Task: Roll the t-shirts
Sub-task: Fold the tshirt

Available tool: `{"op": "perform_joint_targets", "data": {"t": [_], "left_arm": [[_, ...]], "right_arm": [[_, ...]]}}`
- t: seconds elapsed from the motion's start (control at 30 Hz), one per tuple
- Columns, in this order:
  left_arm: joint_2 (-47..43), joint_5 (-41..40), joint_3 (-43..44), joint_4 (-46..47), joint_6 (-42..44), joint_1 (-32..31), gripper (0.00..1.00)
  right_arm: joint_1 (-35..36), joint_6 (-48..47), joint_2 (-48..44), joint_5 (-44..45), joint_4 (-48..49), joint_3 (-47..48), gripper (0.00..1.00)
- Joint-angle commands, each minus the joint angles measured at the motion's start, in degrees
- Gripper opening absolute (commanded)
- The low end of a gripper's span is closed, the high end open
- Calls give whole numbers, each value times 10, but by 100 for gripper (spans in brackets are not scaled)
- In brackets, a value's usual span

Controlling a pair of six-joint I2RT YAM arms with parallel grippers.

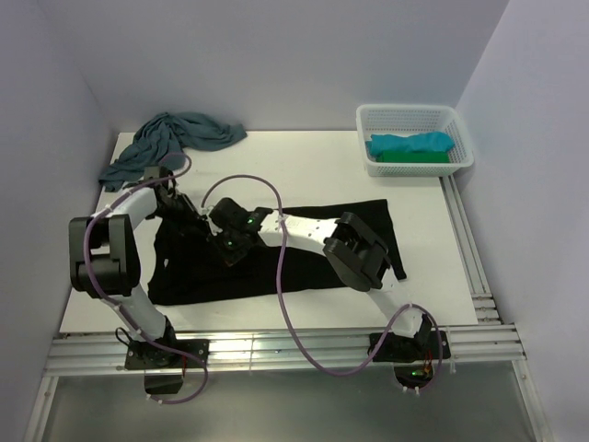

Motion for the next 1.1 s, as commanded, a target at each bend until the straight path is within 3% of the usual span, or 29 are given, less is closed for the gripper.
{"op": "perform_joint_targets", "data": {"t": [0.0, 0.3, 0.63, 0.67, 0.7, 0.77, 0.8, 0.83, 0.97, 1.07], "left_arm": [[11, 28, -16, 20, -23, -20, 35], [44, 14, -43, 16, -2, -26, 35], [62, -4, -40, 4, 12, -26, 34], [62, -6, -40, 4, 14, -26, 34], [62, -6, -40, 5, 13, -26, 34], [65, -5, -40, 5, 14, -26, 34], [66, -5, -40, 5, 14, -26, 34], [66, -4, -40, 5, 14, -26, 35], [66, -5, -38, 5, 13, -26, 34], [68, -2, -36, 3, 14, -26, 34]], "right_arm": [[4, -11, -9, 28, 20, -2, 0], [27, -39, -12, 71, 31, -18, 0], [43, -41, -21, 54, 48, -30, 0], [44, -49, -21, 33, 44, -30, 3], [44, -55, -23, 16, 45, -33, 28], [44, -76, -43, -23, 71, -68, 61], [45, -81, -55, -43, 85, -85, 81], [46, -87, -76, -49, 96, -98, 86], [47, -96, -93, -33, 91, -114, 87], [44, -78, -97, -21, 82, -110, 78]]}}
